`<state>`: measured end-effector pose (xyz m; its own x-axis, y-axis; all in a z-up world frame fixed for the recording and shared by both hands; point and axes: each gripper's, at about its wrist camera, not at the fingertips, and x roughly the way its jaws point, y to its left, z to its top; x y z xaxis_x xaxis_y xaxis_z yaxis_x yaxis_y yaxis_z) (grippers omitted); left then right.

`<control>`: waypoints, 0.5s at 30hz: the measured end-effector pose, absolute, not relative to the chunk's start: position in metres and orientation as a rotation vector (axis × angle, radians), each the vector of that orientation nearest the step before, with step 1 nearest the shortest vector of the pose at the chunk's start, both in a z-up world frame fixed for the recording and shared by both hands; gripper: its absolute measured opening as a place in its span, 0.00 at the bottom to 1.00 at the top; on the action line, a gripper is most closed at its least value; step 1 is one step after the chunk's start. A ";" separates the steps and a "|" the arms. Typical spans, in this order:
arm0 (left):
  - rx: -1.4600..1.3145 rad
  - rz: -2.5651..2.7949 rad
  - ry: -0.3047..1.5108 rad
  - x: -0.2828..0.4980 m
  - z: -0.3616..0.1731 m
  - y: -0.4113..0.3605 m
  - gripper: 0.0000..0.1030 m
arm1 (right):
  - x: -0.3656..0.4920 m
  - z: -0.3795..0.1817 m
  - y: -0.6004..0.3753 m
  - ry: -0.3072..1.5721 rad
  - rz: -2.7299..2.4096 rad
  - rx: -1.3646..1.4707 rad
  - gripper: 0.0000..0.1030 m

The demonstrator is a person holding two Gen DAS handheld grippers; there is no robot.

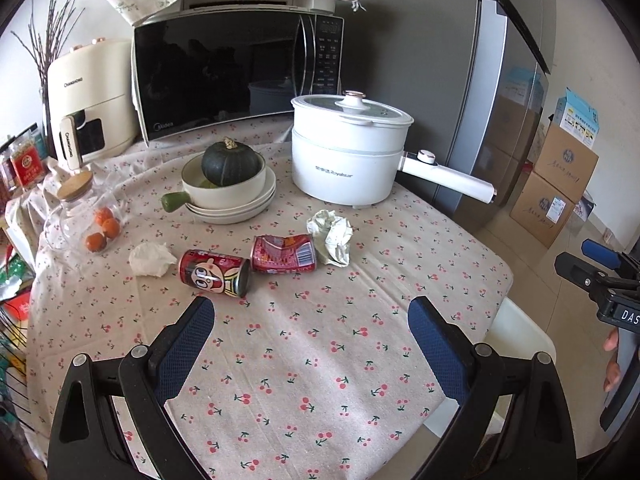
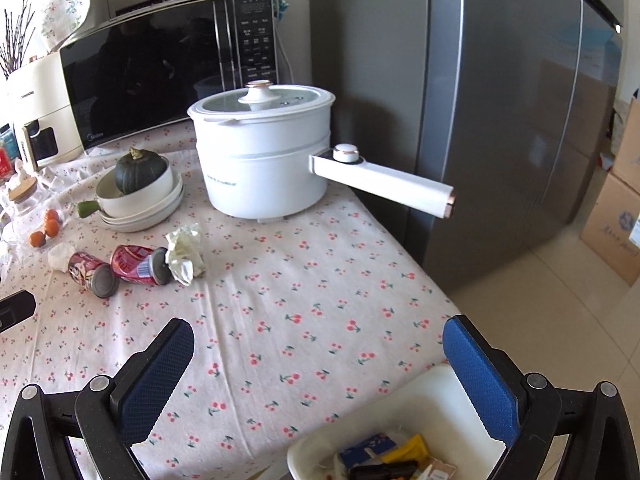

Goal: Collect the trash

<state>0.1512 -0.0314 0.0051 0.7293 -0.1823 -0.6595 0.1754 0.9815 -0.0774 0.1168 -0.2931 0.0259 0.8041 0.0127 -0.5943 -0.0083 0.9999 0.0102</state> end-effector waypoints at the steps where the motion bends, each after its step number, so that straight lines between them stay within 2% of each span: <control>1: -0.014 -0.188 0.725 0.152 0.006 -0.026 0.96 | 0.120 0.027 -0.289 0.633 0.019 0.013 0.99; 15: -0.079 -0.051 0.729 0.176 0.007 0.057 0.98 | 0.157 0.024 -0.223 0.614 0.117 0.067 0.99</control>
